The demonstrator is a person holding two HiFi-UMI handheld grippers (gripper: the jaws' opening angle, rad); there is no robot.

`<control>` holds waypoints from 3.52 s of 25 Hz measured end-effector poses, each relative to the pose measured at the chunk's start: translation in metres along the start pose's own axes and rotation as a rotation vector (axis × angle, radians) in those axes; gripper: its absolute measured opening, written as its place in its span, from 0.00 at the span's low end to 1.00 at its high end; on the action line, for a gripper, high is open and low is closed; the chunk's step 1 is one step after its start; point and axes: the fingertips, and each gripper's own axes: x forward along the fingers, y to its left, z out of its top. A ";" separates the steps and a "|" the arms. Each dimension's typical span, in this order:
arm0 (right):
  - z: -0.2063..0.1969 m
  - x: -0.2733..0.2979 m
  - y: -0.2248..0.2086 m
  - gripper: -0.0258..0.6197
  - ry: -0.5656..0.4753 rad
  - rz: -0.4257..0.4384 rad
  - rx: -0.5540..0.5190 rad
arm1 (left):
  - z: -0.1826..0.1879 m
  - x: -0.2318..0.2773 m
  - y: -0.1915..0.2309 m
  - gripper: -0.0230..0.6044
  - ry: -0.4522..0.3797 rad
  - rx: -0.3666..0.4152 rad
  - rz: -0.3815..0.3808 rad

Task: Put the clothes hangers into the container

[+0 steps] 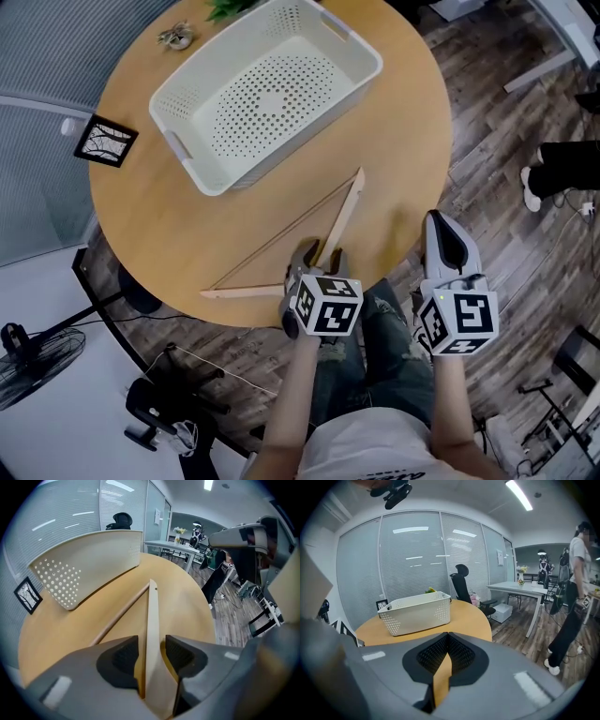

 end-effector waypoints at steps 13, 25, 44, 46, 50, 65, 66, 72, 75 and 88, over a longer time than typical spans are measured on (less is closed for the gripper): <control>0.002 0.001 -0.003 0.08 -0.006 -0.001 0.002 | 0.002 0.003 -0.008 0.20 0.026 0.000 0.011; 0.010 -0.003 -0.004 0.07 -0.019 -0.001 -0.004 | 0.002 0.001 -0.008 0.18 0.027 0.021 -0.004; 0.063 -0.007 0.023 0.07 -0.112 0.069 -0.062 | 0.017 -0.059 0.010 0.18 -0.088 -0.075 -0.008; 0.069 -0.009 0.028 0.07 -0.122 0.082 -0.072 | 0.019 -0.069 0.012 0.18 -0.109 -0.095 -0.007; 0.085 -0.010 0.040 0.08 -0.154 0.114 -0.092 | 0.025 -0.086 0.019 0.18 -0.147 -0.114 0.018; 0.123 -0.023 0.087 0.07 -0.238 0.234 -0.156 | 0.030 -0.153 0.035 0.18 -0.272 -0.201 0.120; 0.125 -0.023 0.089 0.08 -0.243 0.241 -0.159 | 0.030 -0.157 0.037 0.18 -0.280 -0.207 0.129; 0.135 -0.026 0.103 0.07 -0.267 0.283 -0.173 | 0.035 -0.184 0.050 0.18 -0.336 -0.234 0.190; 0.141 -0.028 0.110 0.07 -0.280 0.299 -0.178 | 0.040 -0.201 0.058 0.18 -0.366 -0.238 0.225; 0.163 -0.034 0.122 0.07 -0.329 0.316 -0.183 | 0.090 -0.267 0.088 0.18 -0.519 -0.189 0.297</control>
